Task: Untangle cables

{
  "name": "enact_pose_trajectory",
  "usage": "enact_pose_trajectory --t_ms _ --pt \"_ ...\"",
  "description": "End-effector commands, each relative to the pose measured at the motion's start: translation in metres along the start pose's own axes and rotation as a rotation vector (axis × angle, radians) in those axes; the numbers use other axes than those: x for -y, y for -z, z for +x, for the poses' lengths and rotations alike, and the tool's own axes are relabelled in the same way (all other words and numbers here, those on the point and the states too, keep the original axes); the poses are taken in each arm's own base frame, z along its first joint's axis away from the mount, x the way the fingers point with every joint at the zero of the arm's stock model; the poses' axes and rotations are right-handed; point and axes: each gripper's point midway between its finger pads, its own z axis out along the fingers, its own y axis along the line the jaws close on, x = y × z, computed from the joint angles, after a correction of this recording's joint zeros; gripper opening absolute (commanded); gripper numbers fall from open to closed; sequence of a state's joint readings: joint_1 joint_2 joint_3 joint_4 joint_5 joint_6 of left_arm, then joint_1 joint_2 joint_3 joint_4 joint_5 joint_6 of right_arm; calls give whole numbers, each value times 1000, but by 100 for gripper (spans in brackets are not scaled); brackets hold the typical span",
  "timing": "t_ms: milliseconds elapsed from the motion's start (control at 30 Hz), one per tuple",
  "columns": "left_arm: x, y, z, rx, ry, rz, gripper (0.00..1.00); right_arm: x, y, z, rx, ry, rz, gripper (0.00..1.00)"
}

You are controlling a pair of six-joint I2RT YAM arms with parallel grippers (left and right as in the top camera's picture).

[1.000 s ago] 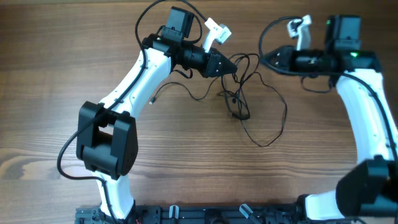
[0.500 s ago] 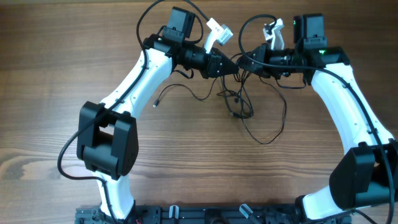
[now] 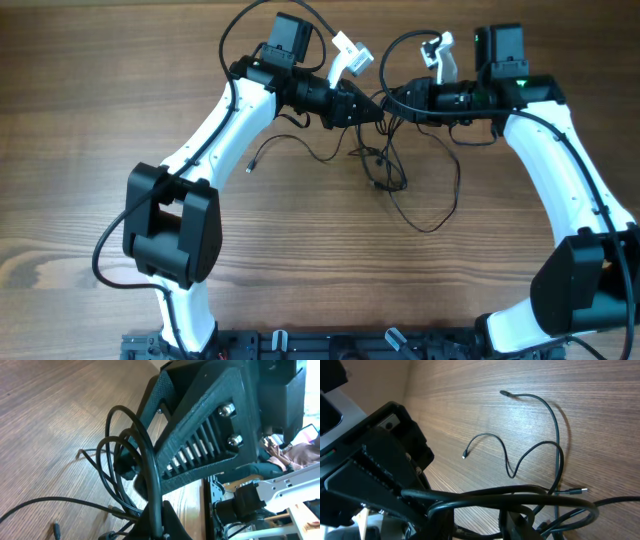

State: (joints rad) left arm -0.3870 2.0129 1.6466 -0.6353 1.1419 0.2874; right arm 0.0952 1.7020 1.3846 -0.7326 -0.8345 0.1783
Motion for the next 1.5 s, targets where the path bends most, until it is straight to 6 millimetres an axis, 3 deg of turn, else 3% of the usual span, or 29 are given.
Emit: enact_pose_trajectory --t_ms 0,200,267,333,400,600,800,933,1067,1467 --pt "-7 6 -6 14 -50 -37 4 -19 8 2 -13 25 -136 32" --pt "-3 3 -6 13 -53 -17 4 -34 15 2 -18 15 -242 31" --pt "1 1 -6 13 -55 0 4 -28 14 0 -16 -49 -205 28" --pt "5 0 -6 16 -56 19 4 -13 11 -3 -4 -153 -117 14" --pt "7 0 -7 19 -56 35 4 0 10 -5 11 -221 -46 10" --pt "13 1 -8 27 -56 68 4 0 10 -9 25 -229 -47 15" --pt "7 0 -7 19 -77 31 4 -10 11 -11 21 -211 -100 21" --pt "-5 0 -5 5 -85 -38 4 -10 11 -11 23 -220 -101 20" --pt "-10 0 -5 -2 -86 -70 4 -10 11 -11 23 -235 -101 14" --pt "-4 -9 -4 -14 -98 -53 4 -10 11 -15 31 -300 -102 17"
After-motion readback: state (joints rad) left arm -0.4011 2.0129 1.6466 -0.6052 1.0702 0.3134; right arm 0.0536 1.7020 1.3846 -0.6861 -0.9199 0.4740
